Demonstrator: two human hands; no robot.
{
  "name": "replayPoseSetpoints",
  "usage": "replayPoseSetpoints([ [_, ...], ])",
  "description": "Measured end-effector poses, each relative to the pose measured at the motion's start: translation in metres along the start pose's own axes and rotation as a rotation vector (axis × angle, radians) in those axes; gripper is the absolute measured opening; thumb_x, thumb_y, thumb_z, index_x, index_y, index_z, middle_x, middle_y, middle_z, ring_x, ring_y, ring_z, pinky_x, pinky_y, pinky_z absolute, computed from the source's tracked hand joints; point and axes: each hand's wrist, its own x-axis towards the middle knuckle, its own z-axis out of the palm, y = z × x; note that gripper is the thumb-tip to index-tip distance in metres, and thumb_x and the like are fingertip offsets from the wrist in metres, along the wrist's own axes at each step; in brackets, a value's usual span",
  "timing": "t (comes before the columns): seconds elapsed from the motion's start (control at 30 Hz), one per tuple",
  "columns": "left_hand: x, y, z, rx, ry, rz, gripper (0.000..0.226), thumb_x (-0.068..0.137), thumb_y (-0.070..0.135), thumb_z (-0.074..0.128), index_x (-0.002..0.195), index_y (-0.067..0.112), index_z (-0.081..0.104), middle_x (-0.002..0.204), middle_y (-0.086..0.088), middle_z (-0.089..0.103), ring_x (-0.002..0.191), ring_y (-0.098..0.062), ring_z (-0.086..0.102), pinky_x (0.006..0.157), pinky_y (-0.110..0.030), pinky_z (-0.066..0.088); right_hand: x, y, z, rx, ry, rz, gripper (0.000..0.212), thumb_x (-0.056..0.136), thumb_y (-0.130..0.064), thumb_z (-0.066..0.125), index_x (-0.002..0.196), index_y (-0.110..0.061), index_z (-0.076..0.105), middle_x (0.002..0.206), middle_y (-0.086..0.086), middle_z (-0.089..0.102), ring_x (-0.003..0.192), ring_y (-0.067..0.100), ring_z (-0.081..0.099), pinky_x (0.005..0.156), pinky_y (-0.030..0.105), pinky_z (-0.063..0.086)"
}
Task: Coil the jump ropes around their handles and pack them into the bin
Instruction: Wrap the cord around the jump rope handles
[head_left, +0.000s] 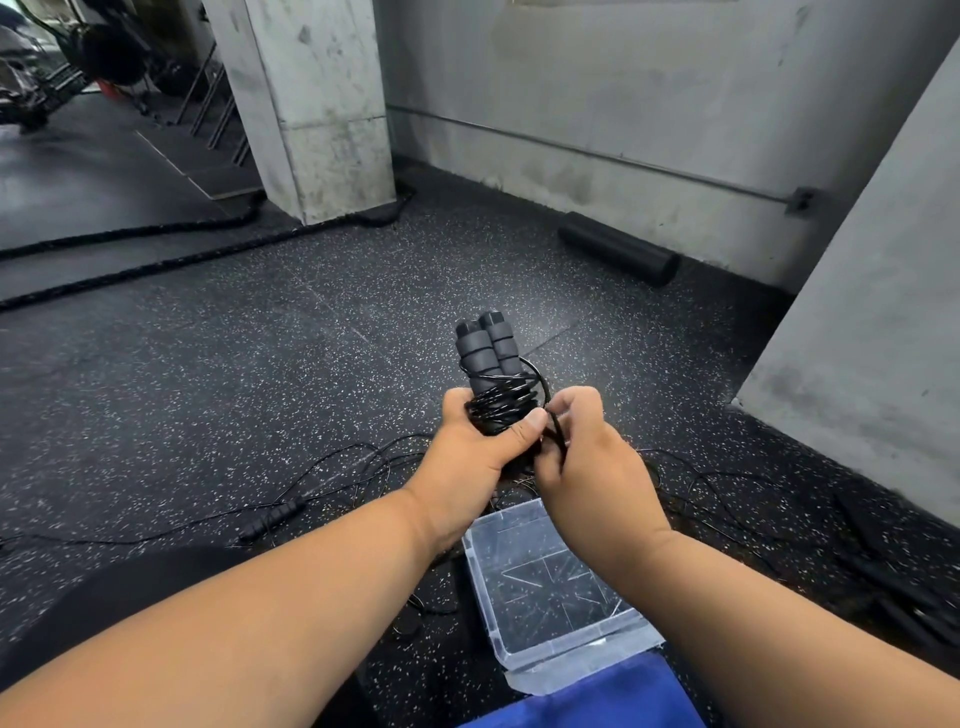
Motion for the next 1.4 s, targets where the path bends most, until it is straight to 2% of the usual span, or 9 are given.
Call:
replayPoseSetpoints([
  [0.17,0.002,-0.003,-0.002,0.015,0.013,-0.035,0.064,0.080,0.026,0.086,0.125,0.012,0.043,0.118,-0.013,0.073,0.102,-0.025,0.076,0.087,-0.041,0.062,0.004,0.005,-0.004,-0.001,-0.035,0.028,0.027,0.093,-0.013,0.059,0.079,-0.025,0.039,0.063,-0.003,0.053,0.060,0.019,0.044,0.059,0.040,0.035],
  [0.33,0.002,-0.001,-0.004,0.052,-0.005,-0.081,0.055,0.090,0.025,0.080,0.130,0.010,0.044,0.120,-0.013,0.071,0.097,-0.022,0.076,0.079,-0.040,0.062,0.009,0.010,-0.010,0.077,-0.103,0.078,0.030,0.084,-0.021,0.079,0.075,-0.020,0.051,0.060,-0.005,0.055,0.055,0.008,0.041,0.058,0.033,0.039],
  [0.53,0.002,0.001,-0.003,0.076,-0.022,-0.101,0.057,0.090,0.031,0.079,0.131,0.012,0.044,0.122,-0.015,0.072,0.092,-0.021,0.077,0.077,-0.037,0.062,0.008,0.014,-0.012,0.071,-0.096,0.037,0.028,0.083,-0.027,0.081,0.072,-0.022,0.056,0.064,0.000,0.062,0.054,0.011,0.046,0.058,0.035,0.046],
  [0.67,0.001,-0.001,-0.004,0.084,-0.041,-0.107,0.055,0.092,0.034,0.078,0.131,0.014,0.044,0.123,-0.015,0.072,0.093,-0.023,0.076,0.084,-0.042,0.062,0.008,0.016,-0.016,0.032,-0.153,-0.018,0.030,0.085,-0.032,0.081,0.074,-0.023,0.055,0.063,-0.002,0.061,0.054,0.009,0.046,0.056,0.035,0.043],
  [0.73,0.001,-0.002,-0.003,0.071,-0.033,-0.090,0.055,0.091,0.036,0.077,0.130,0.014,0.044,0.120,-0.012,0.073,0.093,-0.022,0.076,0.083,-0.042,0.062,0.006,0.016,-0.016,-0.114,-0.135,-0.112,0.027,0.088,-0.035,0.078,0.076,-0.025,0.056,0.068,-0.007,0.058,0.061,0.008,0.049,0.058,0.032,0.040],
  [0.83,0.001,-0.005,0.000,0.057,-0.010,-0.045,0.064,0.082,0.039,0.080,0.127,0.015,0.042,0.113,-0.009,0.072,0.094,-0.020,0.075,0.081,-0.041,0.061,0.002,0.012,-0.012,-0.293,-0.089,-0.248,0.011,0.094,-0.036,0.068,0.089,-0.027,0.065,0.089,-0.007,0.061,0.079,0.021,0.058,0.069,0.036,0.045],
  [1.0,0.004,-0.013,-0.001,0.149,0.030,0.057,0.066,0.080,0.033,0.087,0.126,0.018,0.042,0.120,-0.006,0.072,0.109,-0.015,0.073,0.092,-0.034,0.059,0.004,0.017,-0.001,-0.413,-0.092,-0.261,0.021,0.100,-0.035,0.057,0.097,-0.018,0.068,0.099,0.004,0.061,0.086,0.032,0.061,0.072,0.039,0.046],
  [1.3,0.008,-0.024,-0.002,0.154,0.074,0.077,0.052,0.092,0.013,0.080,0.126,0.015,0.040,0.116,-0.003,0.072,0.108,-0.014,0.072,0.103,-0.040,0.057,0.008,0.028,0.018,-0.342,-0.026,-0.157,0.020,0.088,-0.034,0.060,0.080,-0.022,0.074,0.100,-0.002,0.060,0.090,0.027,0.059,0.074,0.033,0.050],
  [1.4,0.010,-0.021,-0.002,0.082,0.076,0.021,0.051,0.094,0.018,0.078,0.128,0.013,0.040,0.113,-0.005,0.073,0.104,-0.019,0.074,0.092,-0.041,0.061,0.009,0.029,0.021,-0.127,0.019,-0.108,0.011,0.079,-0.029,0.071,0.070,-0.023,0.072,0.102,-0.004,0.056,0.092,0.019,0.059,0.081,0.030,0.050],
])
